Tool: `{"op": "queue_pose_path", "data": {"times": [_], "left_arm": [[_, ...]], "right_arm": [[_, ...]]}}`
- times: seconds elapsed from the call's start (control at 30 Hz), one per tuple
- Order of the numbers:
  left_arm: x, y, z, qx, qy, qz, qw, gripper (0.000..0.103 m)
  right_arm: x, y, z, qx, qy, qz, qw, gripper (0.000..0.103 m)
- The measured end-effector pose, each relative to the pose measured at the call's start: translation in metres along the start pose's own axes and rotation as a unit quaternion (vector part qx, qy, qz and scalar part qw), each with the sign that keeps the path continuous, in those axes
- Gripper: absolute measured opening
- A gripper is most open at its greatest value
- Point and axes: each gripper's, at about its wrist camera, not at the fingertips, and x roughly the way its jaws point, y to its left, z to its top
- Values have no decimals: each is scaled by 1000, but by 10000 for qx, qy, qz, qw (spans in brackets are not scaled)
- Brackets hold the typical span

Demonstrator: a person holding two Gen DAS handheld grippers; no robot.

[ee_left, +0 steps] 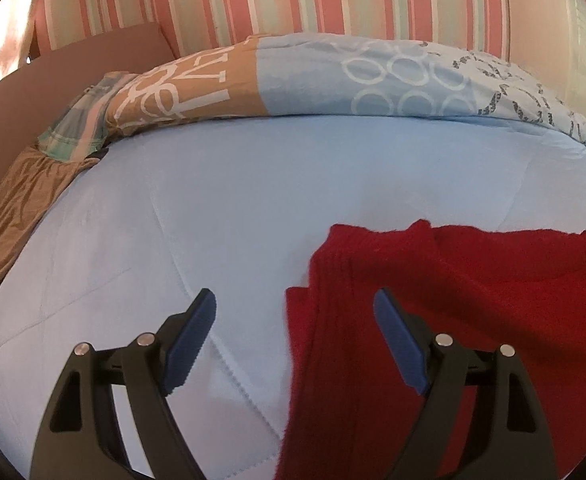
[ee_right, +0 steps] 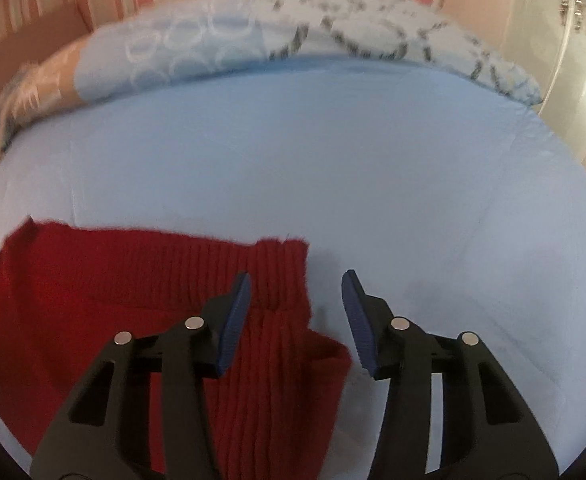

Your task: Fold small clothes

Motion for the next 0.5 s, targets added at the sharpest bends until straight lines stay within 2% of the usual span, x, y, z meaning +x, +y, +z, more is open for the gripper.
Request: {"op": "queue_pose_path", "data": {"times": [0.17, 0.23, 0.27, 0.37, 0.5], "left_arm": [[2, -5, 0, 34, -6, -62, 10000, 82], [5, -5, -1, 46, 16, -78, 10000, 82], [5, -6, -2, 39, 18, -73, 10000, 82], [7, -4, -3, -19, 68, -105, 9999, 82], [12, -2, -3, 2, 80, -40, 10000, 82]], "right_arm": [[18, 16, -7, -345, 239, -103, 9991, 49], [21, 19, -9, -433, 265, -114, 9986, 29], [21, 18, -9, -424, 240, -128, 9987, 27], [11, 9, -8, -175, 20, -146, 9997, 23], [2, -23, -7, 630, -137, -120, 9978, 24]]}}
